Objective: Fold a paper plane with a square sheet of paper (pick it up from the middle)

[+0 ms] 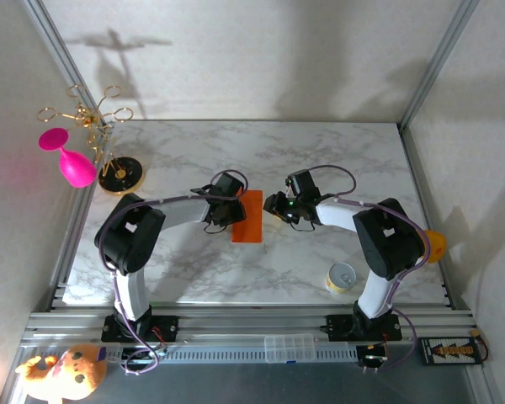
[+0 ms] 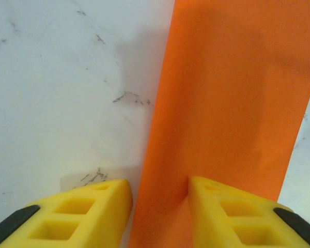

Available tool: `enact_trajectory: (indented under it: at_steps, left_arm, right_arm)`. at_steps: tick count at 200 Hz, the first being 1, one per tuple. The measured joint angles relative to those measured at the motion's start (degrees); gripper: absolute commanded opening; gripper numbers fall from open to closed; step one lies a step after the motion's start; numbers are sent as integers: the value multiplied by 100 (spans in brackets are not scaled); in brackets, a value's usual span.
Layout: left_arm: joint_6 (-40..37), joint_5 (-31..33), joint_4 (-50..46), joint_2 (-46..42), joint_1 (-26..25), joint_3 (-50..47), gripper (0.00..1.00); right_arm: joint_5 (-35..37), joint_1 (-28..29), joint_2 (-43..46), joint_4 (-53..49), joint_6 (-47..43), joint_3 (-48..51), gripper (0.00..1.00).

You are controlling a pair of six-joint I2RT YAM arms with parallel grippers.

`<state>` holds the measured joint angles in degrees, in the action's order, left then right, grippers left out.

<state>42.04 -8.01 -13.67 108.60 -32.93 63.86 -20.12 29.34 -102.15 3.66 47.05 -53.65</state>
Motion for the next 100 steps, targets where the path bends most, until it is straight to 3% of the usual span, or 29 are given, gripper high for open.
enact_trajectory:
  at_steps: [100]
  left_arm:
    - [-258, 59, -157, 70, -57, 120, 39]
  right_arm:
    - [-378, 201, -393, 2, -247, -328, 25]
